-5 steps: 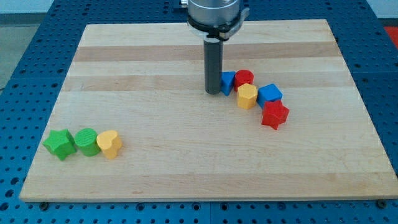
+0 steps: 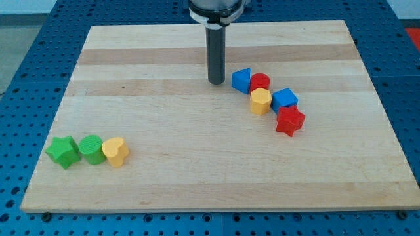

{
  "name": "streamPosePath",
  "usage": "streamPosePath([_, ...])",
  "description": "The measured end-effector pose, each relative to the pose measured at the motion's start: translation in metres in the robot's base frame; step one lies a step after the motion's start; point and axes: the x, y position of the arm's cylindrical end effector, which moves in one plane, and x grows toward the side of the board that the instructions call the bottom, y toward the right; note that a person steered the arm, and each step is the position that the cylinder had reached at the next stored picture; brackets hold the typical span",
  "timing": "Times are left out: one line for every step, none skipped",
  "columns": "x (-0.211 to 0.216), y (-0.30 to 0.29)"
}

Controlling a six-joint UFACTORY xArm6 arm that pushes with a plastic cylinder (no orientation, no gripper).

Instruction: Place the blue triangle close to the yellow hexagon

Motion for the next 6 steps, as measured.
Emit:
streamPosePath([-0.014,0.014])
streamPosePath([-0.024,0.051])
streamPosePath([-0.003,0.056])
streamPosePath([0.02,0.056])
streamPosePath([0.026,0.045])
streamPosePath([0.028,0.002])
